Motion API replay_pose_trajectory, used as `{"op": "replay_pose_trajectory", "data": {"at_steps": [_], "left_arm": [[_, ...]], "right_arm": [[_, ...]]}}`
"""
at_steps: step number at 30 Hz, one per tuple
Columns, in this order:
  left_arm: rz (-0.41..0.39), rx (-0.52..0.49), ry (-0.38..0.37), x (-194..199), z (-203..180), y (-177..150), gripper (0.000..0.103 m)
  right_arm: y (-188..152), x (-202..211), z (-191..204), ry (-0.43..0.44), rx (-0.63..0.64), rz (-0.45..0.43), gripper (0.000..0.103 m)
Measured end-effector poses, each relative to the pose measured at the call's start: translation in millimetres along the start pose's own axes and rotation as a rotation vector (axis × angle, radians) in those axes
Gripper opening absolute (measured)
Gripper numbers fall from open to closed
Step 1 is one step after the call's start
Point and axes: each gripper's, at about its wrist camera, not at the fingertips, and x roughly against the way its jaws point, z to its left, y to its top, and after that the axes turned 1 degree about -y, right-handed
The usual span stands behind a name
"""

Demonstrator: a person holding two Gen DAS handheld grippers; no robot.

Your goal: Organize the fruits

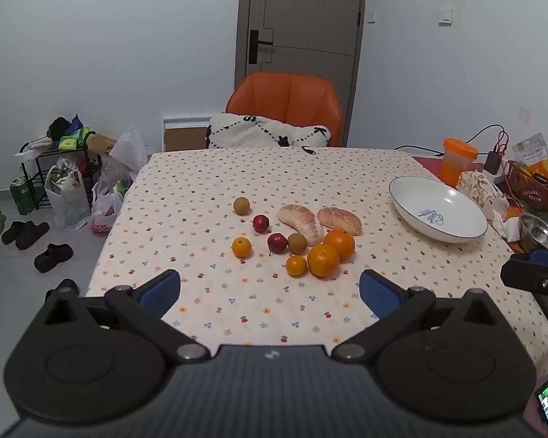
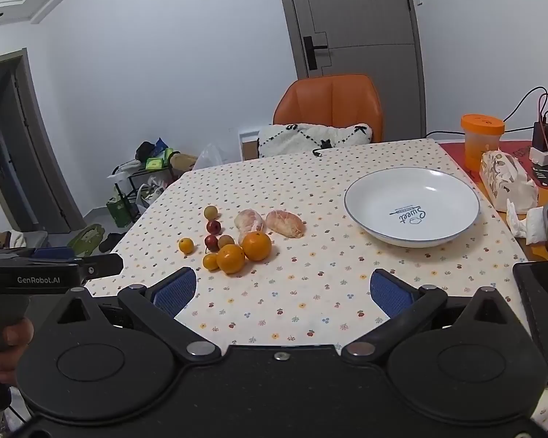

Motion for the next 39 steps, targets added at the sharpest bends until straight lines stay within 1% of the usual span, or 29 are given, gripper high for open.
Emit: {"op": "replay_pose_trajectory", "data": {"at_steps": [7, 8, 13, 16, 26, 30, 32, 35, 39], "left_arm": [[0.000, 0.003, 0.004, 3, -6, 0, 0.103], [-0.004, 0.002, 0.001, -1, 0, 3, 0.103], [-0.005, -0.004, 0.002, -4, 2, 3, 0.103], [-0.004, 0.023, -0.003, 0, 5, 0, 0.103], [-0.010, 0.043, -0.016, 1, 5, 1, 0.103], [-0.007, 0.026, -0.006, 1, 4, 1, 0.103], [-0.017, 0.043, -0.019, -1, 4, 4, 0.103], [-0.019, 0.043, -0.020, -7, 4, 8, 0.103], [-0.021, 0.045, -0.021, -14, 4, 16, 0.103]], "right_arm": [[0, 0, 0, -0.001, 0.002, 0.004, 0.103], [0, 1, 0, -0.002, -0.001, 0.004, 0.103], [0, 1, 5, -0.003, 0.013, 0.001, 0.103], [0, 0, 7, -0.007, 0.023, 0.000, 0.103], [0, 0, 5, -0.010, 0.022, 0.000, 0.103], [1, -1, 4, -0.014, 0.021, 0.002, 0.103], [2, -2, 2, -0.010, 0.015, 0.003, 0.103], [5, -6, 1, -0.004, 0.004, 0.007, 0.103], [9, -11, 2, -0.007, 0.023, 0.006, 0.103]]}}
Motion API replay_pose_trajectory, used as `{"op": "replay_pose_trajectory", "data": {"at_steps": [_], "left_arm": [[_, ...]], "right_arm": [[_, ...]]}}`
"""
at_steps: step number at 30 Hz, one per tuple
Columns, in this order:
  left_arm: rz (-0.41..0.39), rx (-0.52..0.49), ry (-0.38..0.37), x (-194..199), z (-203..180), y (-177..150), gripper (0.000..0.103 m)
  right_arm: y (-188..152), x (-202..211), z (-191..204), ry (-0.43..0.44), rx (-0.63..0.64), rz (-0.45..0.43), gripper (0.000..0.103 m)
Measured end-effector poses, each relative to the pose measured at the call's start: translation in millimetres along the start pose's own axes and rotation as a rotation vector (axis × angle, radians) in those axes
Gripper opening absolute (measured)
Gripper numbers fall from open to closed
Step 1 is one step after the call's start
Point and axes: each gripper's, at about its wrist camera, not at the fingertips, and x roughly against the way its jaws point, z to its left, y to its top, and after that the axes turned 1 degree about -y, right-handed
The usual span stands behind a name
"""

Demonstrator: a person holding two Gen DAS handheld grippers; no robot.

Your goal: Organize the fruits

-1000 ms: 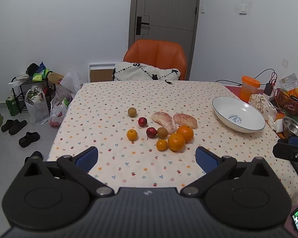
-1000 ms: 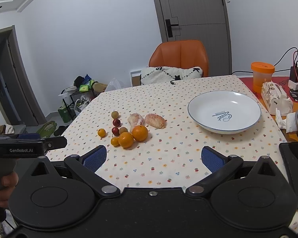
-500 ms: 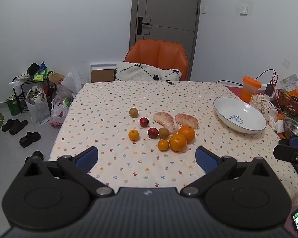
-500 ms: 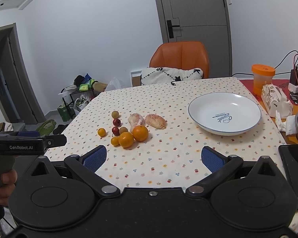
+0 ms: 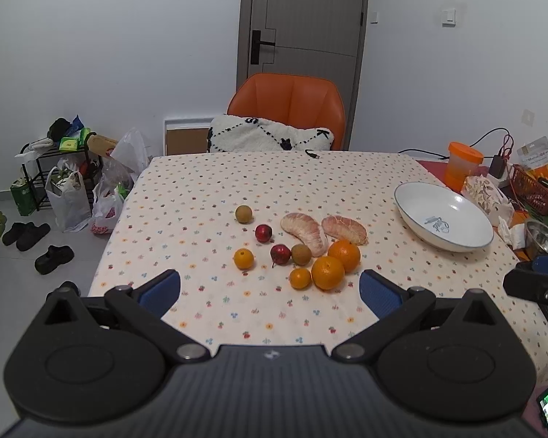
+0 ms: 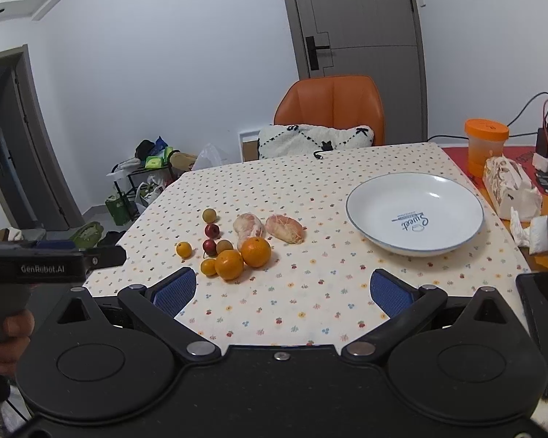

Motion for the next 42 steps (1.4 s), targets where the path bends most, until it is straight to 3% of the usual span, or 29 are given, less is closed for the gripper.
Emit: {"op": "replay_pose_trajectory", "data": {"at_steps": [12, 21, 27, 30, 36, 42], "left_arm": [[0.031, 0.051, 0.006, -28, 12, 20, 0.103], [0.074, 0.072, 0.027, -54, 17, 17, 0.103], [0.053, 0.069, 0.021, -73, 19, 10, 0.100], [0.080, 0.091, 0.008, -84, 21, 7, 0.091], [0.109, 0.123, -0.013, -103, 27, 2, 0.071], [0.136, 0.140, -0.041, -117, 26, -1, 0.059]], "right_arm": [[13, -34, -22, -0.025, -0.027, 0.041, 0.103], [21, -64, -23, 0.034, -0.013, 0.070, 0.103], [21, -89, -24, 0.099, -0.008, 0.089, 0.103], [22, -102, -25, 0.135, -0.017, 0.104, 0.102], [22, -127, -25, 0.195, -0.047, 0.132, 0.086], [21, -147, -25, 0.235, -0.065, 0.172, 0.071]]}}
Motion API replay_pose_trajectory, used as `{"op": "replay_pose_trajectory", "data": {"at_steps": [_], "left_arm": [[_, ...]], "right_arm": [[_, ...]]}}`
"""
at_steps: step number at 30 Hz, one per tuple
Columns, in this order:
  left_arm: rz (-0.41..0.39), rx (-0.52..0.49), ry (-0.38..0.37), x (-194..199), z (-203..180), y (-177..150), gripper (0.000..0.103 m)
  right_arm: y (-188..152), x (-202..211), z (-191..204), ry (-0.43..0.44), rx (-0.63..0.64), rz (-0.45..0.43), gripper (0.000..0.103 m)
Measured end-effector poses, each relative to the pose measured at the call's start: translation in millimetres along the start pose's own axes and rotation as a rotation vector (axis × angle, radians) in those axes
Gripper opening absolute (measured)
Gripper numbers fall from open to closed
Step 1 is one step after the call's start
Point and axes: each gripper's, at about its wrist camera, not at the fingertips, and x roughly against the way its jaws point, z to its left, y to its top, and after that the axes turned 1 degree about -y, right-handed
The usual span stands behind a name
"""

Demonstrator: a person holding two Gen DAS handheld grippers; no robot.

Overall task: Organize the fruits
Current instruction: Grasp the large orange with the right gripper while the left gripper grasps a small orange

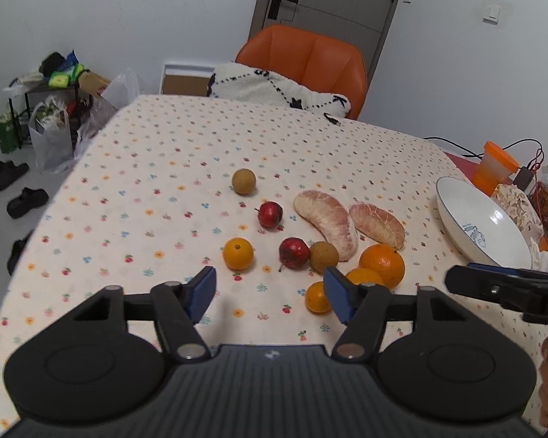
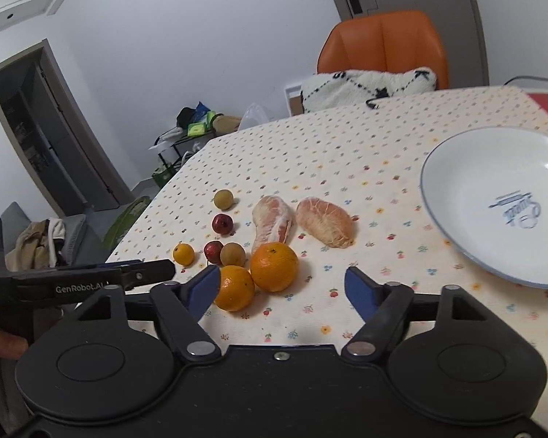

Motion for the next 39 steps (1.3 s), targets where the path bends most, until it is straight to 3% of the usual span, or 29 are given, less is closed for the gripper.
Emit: {"op": "replay_pose_trajectory", "data": {"at_steps": [6, 9, 12, 23, 26, 28, 30, 39], "left_arm": [[0.021, 0.020, -0.054, -17, -4, -2, 0.041], [0.027, 0.021, -0.064, -24, -6, -3, 0.034], [0.030, 0.027, -0.086, -27, -8, -4, 0.033], [0.058, 0.007, -0.088, -29, -10, -13, 0.033], [0.065, 0.005, -0.100, -28, -9, -14, 0.033], [0.077, -0.002, -0.104, -27, -10, -16, 0.030], [0.090, -0.005, -0.125, -27, -10, -19, 0.021], [0.052, -0.002, -0.120, -17, -13, -19, 0.020]], "right_arm": [[2, -17, -5, 0.018, 0.002, 0.025, 0.061], [4, -26, -8, 0.039, -0.010, 0.037, 0.051], [4, -35, -10, 0.070, -0.028, 0.058, 0.046], [5, -56, -16, 0.090, -0.064, 0.057, 0.045], [6, -58, -14, 0.090, -0.053, 0.051, 0.038], [6, -57, -15, 0.089, -0.056, 0.049, 0.037], [5, -55, -17, 0.101, -0.073, 0.048, 0.037], [2, -30, -26, 0.091, -0.095, 0.002, 0.036]]}}
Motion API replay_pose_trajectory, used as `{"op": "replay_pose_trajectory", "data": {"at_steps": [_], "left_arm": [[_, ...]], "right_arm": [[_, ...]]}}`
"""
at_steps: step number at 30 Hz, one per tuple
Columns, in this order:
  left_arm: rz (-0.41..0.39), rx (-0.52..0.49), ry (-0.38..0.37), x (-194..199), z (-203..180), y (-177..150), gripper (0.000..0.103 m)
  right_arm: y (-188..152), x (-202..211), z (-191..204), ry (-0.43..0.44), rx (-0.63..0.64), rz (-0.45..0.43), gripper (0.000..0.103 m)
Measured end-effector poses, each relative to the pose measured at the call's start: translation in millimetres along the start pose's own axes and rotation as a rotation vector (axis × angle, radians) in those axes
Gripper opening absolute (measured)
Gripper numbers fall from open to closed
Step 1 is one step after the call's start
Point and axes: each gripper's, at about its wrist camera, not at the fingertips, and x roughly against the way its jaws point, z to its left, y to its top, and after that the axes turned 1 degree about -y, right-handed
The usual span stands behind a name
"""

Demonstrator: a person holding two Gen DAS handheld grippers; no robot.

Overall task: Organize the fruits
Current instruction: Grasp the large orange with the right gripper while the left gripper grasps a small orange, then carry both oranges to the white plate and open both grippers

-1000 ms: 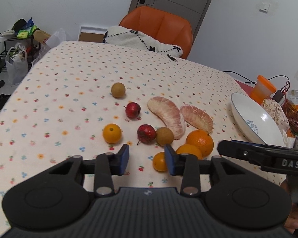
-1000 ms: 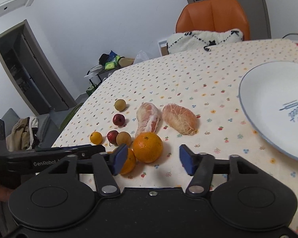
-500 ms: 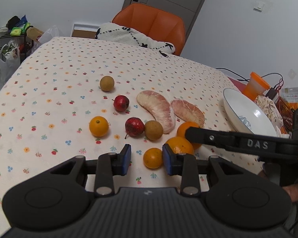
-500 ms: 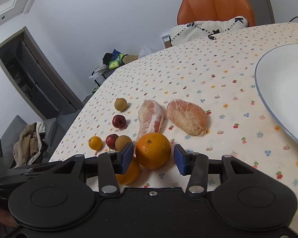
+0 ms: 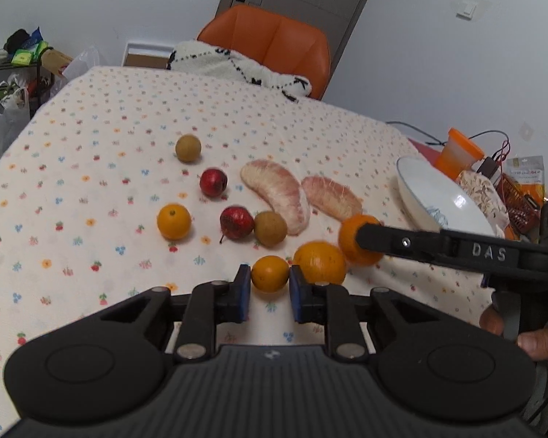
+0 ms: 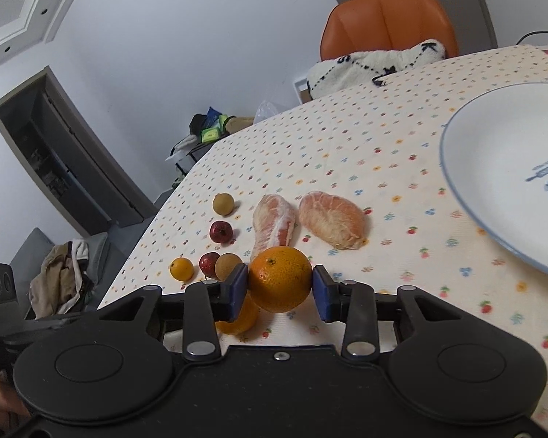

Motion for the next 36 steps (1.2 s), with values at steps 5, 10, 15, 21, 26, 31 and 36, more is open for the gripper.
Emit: {"op": "replay_pose_trajectory", "data": {"at_steps": [5, 10, 15, 21, 26, 31, 36], "left_arm": [[-0.027, -0.026, -0.012, 8, -11, 8, 0.020], [-0.043, -0.076, -0.029, 8, -29, 12, 0.020], [-0.054, -0.100, -0.046, 1, -48, 18, 0.020], [-0.072, -0.136, -0.069, -4, -70, 26, 0.020], [-0.083, -0.171, -0.082, -9, -90, 32, 0.020], [-0.087, -0.207, -0.105, -17, -110, 38, 0.020], [-0.084, -0.244, -0.125, -25, -129, 42, 0.020]], "right_arm": [[0, 12, -3, -0.019, -0.008, -0.034, 0.036], [3, 33, -7, -0.038, -0.018, -0.086, 0.036], [5, 56, -15, -0.062, -0.007, -0.126, 0.036], [4, 74, -27, -0.099, -0.016, -0.171, 0.036], [3, 90, -41, -0.127, -0.027, -0.204, 0.036], [2, 104, -54, -0.146, -0.043, -0.232, 0.036], [1, 113, -70, -0.174, -0.065, -0.252, 0.036]]}}
